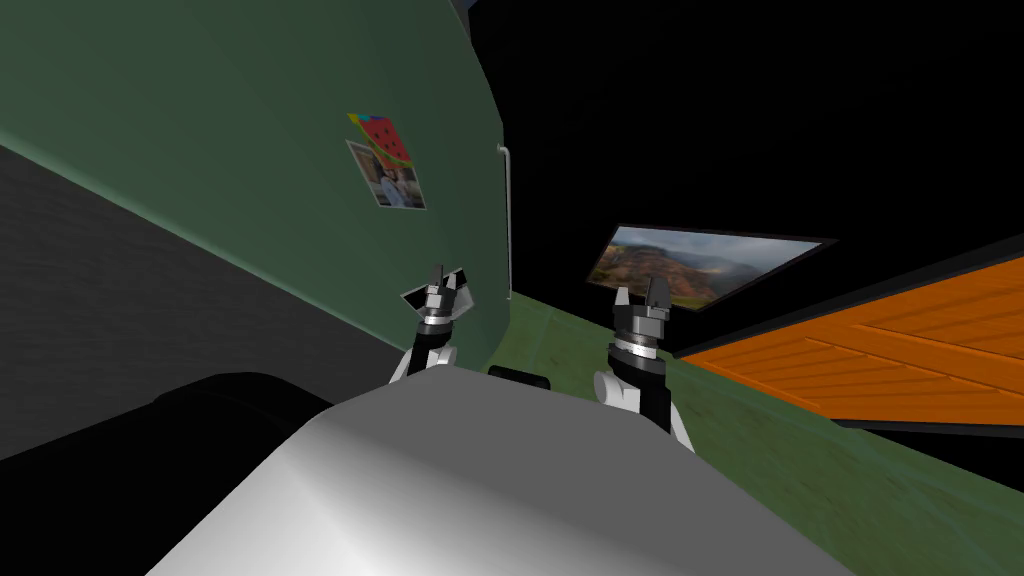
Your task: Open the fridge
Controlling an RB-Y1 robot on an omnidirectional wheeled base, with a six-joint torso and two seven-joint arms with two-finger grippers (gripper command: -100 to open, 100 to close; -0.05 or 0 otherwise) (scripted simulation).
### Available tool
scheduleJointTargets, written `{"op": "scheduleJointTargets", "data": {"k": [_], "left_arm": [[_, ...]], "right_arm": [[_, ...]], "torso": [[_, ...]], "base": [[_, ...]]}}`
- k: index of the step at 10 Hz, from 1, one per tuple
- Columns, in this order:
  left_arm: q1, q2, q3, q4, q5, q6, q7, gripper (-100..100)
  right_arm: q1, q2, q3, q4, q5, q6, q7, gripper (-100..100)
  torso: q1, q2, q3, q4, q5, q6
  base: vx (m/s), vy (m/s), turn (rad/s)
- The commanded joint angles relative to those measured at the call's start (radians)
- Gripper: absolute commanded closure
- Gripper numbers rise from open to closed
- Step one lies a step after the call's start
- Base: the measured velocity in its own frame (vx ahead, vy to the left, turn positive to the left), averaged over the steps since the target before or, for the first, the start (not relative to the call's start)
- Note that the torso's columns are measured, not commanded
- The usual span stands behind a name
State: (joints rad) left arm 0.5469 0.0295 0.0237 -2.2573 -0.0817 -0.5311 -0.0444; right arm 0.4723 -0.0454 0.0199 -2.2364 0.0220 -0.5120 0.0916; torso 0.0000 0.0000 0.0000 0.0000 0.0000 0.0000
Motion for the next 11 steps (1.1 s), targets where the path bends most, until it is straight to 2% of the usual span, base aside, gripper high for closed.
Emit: {"op": "scheduleJointTargets", "data": {"k": [1,9,10,11], "left_arm": [[0.0,0.0,0.0,0.0,0.0,0.0,0.0,0],[0.0,0.0,0.0,0.0,0.0,0.0,0.0,0],[-0.022,0.043,-0.002,0.031,0.001,0.002,-0.002,-100],[-0.037,0.06,-0.003,0.051,0.002,0.003,-0.003,-100]], "right_arm": [[0.0,0.0,0.0,0.0,0.0,0.0,0.0,0],[0.0,0.0,0.0,0.0,0.0,0.0,0.0,0],[0.0,0.0,0.0,0.0,0.0,0.0,0.0,0],[0.0,0.0,0.0,0.0,0.0,0.0,0.0,0]], "torso": [[0.0,0.04,-0.082,0.041,0.0,0.0],[0.0,0.618,-1.234,0.617,0.0,0.0],[0.0,0.691,-1.382,0.691,0.0,0.0],[-0.001,0.724,-1.452,0.724,0.0,0.0]], "base": [[0.0,0.0,0.0],[0.0,0.0,0.0],[0.023,-0.018,0.012],[0.028,-0.039,0.012]]}}
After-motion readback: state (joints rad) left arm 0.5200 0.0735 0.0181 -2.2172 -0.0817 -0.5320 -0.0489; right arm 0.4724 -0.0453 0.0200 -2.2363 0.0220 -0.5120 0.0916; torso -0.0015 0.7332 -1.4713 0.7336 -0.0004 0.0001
